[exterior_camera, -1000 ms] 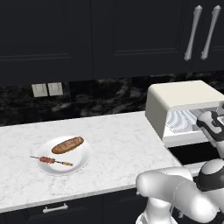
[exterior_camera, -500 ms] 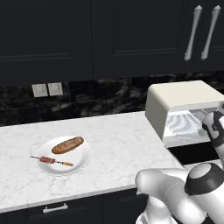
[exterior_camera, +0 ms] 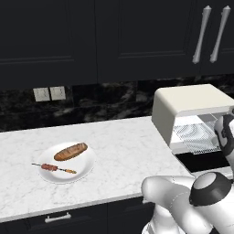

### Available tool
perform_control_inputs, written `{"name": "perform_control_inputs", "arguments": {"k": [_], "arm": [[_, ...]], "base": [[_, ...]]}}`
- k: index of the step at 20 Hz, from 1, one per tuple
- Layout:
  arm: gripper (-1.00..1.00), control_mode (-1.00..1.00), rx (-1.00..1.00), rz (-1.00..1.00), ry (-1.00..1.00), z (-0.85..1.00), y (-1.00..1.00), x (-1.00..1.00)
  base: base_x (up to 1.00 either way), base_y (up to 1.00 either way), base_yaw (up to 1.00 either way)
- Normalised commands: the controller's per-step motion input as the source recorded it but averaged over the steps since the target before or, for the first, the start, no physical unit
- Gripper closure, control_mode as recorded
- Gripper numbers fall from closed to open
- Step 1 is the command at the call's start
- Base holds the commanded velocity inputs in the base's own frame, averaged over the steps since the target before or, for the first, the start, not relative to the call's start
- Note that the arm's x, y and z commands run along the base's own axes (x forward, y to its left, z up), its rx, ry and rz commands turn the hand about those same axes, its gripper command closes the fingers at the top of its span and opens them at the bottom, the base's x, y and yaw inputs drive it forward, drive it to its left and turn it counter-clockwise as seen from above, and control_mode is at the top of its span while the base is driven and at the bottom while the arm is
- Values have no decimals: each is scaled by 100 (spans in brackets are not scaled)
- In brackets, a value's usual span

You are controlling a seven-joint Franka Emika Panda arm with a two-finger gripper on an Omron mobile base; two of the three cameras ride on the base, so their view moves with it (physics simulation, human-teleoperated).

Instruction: Pick up the kebab skewer and baguette bread, and place them inside the toaster oven. Close the toaster oven door and start by setting the timer.

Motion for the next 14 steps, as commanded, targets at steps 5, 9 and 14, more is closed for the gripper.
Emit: {"name": "perform_control_inputs", "arguments": {"k": [5,9,14], "arm": [[-100,-100,0,0,4,0,0,-13],[-100,-100,0,0,-2,17,0,-52],[-100,-100,0,0,-14,44,24,-58]], "base": [[0,0,0],[0,0,0],[0,0,0]]}}
